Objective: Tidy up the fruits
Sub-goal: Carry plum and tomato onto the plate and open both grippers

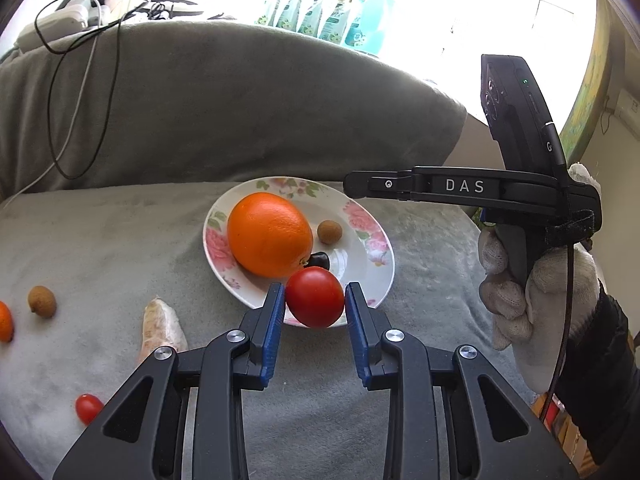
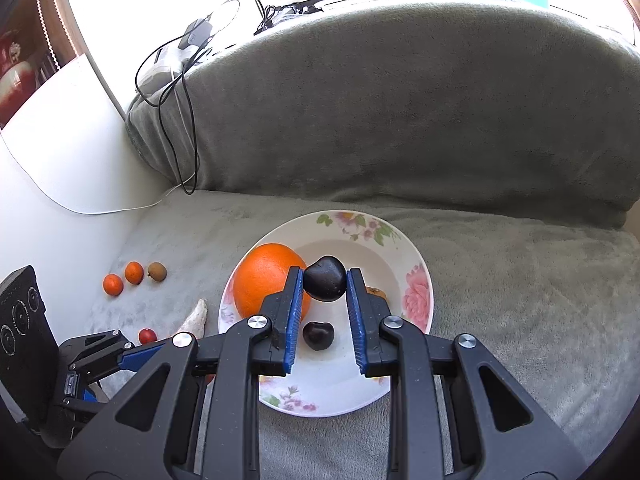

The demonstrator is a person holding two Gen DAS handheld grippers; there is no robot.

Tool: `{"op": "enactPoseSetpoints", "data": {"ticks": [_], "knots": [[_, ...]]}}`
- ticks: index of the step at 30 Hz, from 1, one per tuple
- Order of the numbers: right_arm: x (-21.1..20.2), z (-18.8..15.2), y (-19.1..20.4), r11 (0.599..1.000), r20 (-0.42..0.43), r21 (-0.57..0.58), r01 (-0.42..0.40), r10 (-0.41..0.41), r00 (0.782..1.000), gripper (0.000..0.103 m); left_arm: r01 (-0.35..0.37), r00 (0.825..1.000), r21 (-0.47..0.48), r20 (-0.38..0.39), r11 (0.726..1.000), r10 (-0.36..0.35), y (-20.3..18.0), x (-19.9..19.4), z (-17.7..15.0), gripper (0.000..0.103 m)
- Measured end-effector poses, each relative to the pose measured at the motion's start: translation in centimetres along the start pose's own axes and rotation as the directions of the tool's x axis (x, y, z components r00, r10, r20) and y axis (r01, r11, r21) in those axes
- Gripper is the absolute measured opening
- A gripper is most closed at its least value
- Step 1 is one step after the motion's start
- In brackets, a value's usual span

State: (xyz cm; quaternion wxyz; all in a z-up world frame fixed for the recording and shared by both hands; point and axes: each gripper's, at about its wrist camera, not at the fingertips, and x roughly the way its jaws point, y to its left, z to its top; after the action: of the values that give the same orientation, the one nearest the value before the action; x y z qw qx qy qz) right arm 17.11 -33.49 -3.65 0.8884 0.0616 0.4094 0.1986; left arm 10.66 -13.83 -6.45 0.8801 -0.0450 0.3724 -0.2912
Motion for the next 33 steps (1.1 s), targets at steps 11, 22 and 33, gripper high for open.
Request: {"op": "enactPoseSetpoints", "data": {"ticks": [11,22,33], "knots": [[1.6,0.5,-2.0,0.999,-0.025,0.046,-0.017,0.018,1.000,0.023,0.003,0.999,0.016,-0.033,1.000,-0.002,-1.5,2.3,0.3,0.029],[2.5,0.6,-2.2,0.998,-0.043,0.056,-0.027,0.029,0.999,0.023,0.002,0.999,0.026,-0.044,1.000,-0.001,-2.3,2.8,0.5,0.029],[2.3,0.6,-2.3,0.998,-0.030,0.059,-0.019,0.021,0.999,0.041,-0.022,0.999,0.038,-0.035,0.999,0.023,-2.4,3.5,0.5,0.033]]}}
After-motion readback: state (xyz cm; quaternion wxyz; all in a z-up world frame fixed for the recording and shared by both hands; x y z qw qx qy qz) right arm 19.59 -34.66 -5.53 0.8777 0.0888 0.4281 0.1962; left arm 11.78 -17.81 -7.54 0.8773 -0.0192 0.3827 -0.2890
